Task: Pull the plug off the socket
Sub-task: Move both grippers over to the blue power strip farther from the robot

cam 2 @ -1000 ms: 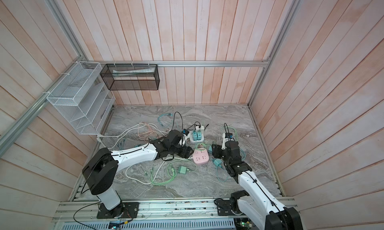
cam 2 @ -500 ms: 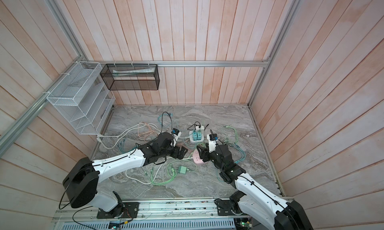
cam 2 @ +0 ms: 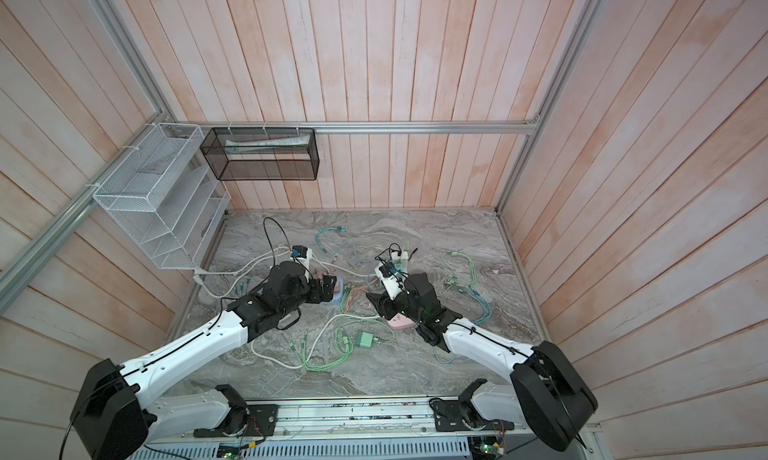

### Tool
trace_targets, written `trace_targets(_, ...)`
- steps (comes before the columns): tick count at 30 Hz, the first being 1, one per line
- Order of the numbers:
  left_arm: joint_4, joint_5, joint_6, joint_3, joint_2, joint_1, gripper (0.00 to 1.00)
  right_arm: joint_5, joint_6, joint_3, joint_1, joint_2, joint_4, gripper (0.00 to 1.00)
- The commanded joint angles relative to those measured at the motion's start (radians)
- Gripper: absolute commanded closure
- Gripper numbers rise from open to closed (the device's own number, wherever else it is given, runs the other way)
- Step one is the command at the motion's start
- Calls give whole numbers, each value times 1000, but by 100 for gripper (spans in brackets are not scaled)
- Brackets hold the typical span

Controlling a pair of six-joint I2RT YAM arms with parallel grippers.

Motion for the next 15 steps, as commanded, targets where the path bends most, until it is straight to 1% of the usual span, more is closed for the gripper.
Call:
trace_targets(1,-53,-19,-46,-36,-32,47,0,-109,-110,81,5,70,11,38)
trace_targets(4,-51,7,-59,-62,-41,78,0,-177,-159,148,5,149,-15,38)
trace_targets(9,-41,49,-71,-83,-15,116,0,-269,-236,265,5,278,-64,38)
trace_targets(12,-21,72,-72,-84,8,138,1,-304,-282,332,6,348,-105,38)
trace_targets(15,-3,111,-58,-75,45,165,4,-325,-321,383,6,409,-133,38)
